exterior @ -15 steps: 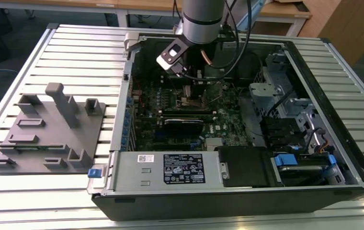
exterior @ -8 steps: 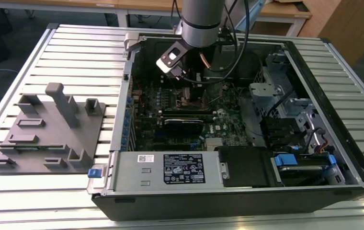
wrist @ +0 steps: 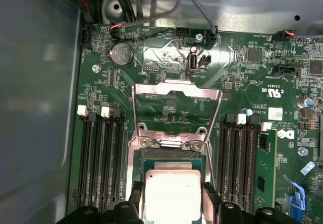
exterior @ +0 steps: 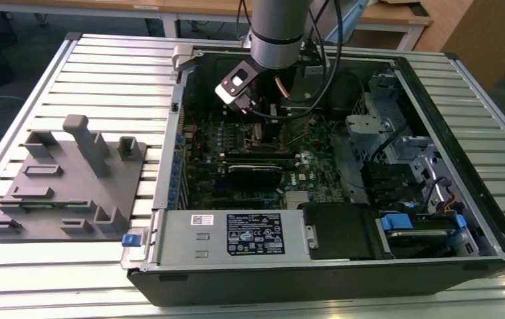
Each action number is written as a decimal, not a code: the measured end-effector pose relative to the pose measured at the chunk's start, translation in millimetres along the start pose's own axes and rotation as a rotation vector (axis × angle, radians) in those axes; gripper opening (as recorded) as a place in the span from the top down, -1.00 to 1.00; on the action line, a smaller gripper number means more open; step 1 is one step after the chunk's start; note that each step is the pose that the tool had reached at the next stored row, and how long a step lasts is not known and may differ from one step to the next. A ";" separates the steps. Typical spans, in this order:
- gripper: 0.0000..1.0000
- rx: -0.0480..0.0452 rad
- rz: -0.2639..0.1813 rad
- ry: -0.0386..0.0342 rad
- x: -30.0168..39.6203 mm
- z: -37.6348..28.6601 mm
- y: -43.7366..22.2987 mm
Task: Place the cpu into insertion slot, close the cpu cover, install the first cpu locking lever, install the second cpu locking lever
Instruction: 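Place the cpu into insertion slot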
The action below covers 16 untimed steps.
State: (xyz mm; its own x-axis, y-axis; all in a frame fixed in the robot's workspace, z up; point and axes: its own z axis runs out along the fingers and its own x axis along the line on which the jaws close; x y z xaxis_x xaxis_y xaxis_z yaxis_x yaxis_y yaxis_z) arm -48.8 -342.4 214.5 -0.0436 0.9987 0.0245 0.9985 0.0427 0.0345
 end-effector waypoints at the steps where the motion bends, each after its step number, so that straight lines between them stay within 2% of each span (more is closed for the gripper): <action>1: -0.08 -0.0001 0.003 -0.0001 0.1 0.7 -0.1; 16: -0.08 -0.0006 0.022 -0.0008 1.1 14.2 -3.1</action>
State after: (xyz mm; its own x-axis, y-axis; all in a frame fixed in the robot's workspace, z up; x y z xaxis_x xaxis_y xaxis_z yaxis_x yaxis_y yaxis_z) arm -51.5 -341.1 200.3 -0.0214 0.9995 0.0245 0.9992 0.0205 0.0345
